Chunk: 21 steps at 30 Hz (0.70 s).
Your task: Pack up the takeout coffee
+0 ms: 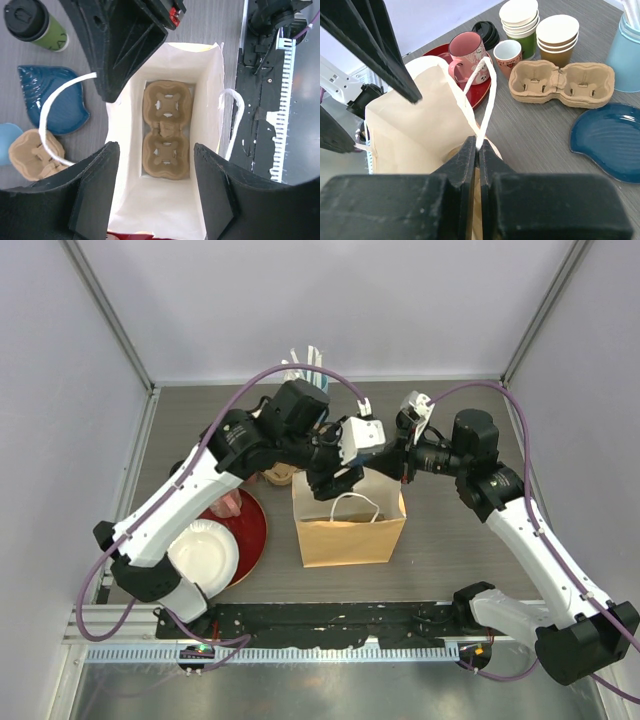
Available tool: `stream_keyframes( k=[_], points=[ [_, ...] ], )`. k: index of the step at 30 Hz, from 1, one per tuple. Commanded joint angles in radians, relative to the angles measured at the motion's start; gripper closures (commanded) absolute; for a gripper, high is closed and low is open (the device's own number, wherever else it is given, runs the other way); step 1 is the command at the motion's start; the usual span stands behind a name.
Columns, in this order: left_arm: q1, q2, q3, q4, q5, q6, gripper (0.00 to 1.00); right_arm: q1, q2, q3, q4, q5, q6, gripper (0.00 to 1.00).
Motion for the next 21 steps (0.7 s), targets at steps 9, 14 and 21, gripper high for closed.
stream_keyframes(
  k=[9, 14, 21],
  points=[
    [0.243, -0.13, 0.028, -0.014, -0.018, -0.083, 0.24, 0.004, -0.006, 0.034, -0.026, 0.002, -0.028, 0.94],
    [0.343, -0.162, -0.029, -0.006, -0.013, -0.081, 0.21, 0.004, 0.001, 0.051, -0.038, -0.001, -0.031, 0.94],
    [0.475, -0.202, -0.13, 0.039, -0.013, -0.083, 0.18, 0.005, -0.009, 0.059, -0.035, 0.027, -0.02, 0.5]
  ],
)
